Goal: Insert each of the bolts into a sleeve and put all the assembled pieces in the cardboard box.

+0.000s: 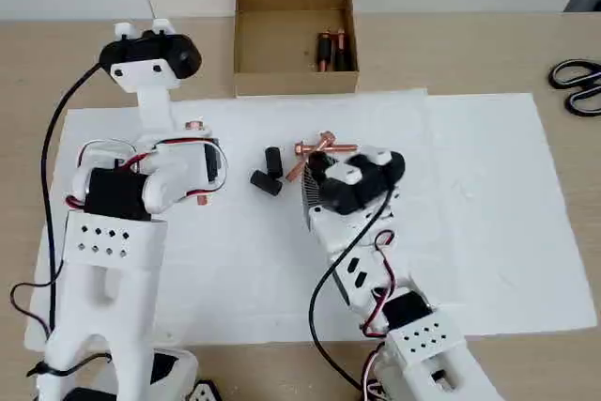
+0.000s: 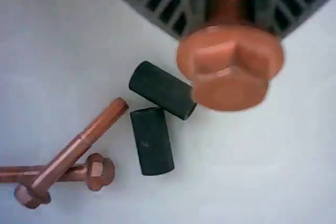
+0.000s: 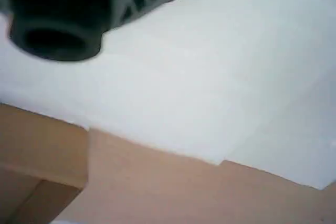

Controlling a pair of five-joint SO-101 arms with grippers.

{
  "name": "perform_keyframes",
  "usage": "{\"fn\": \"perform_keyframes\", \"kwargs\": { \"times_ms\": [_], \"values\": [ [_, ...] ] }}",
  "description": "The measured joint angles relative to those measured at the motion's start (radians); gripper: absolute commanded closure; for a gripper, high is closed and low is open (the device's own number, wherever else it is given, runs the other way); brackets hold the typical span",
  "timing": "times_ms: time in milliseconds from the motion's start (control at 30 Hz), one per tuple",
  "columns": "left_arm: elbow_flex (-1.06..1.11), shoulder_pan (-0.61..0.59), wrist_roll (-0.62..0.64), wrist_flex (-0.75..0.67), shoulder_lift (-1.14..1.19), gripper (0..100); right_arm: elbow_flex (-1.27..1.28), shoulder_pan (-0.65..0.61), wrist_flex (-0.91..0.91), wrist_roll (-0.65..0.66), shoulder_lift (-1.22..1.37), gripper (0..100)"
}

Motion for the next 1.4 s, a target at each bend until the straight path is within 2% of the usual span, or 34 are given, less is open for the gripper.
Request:
{"fn": "perform_keyframes", "kwargs": {
  "times_ms": [167,400,700,867,967,1133,1400],
  "values": [
    [0.000,0.011,0.000,-0.084,0.000,100,0.041,-0.041,-0.058,-0.012,0.000,99.5],
    [0.000,0.041,0.000,-0.315,0.000,100,0.058,-0.044,-0.066,-0.015,0.000,99.5],
    [0.040,0.186,0.000,-0.339,0.000,100,0.074,-0.121,-0.072,-0.015,0.000,99.5],
    [0.040,0.199,0.008,-0.339,0.000,100,0.117,-0.129,-0.173,-0.015,0.000,99.5],
    [0.040,0.203,0.055,-0.339,0.000,100,0.121,-0.127,-0.244,-0.017,-0.002,99.5],
    [0.040,0.201,0.106,-0.342,0.000,100,0.121,-0.129,-0.258,-0.017,0.003,99.5],
    [0.097,0.230,0.112,-0.440,0.002,100,0.121,-0.129,-0.258,-0.017,0.003,99.5]
  ]
}}
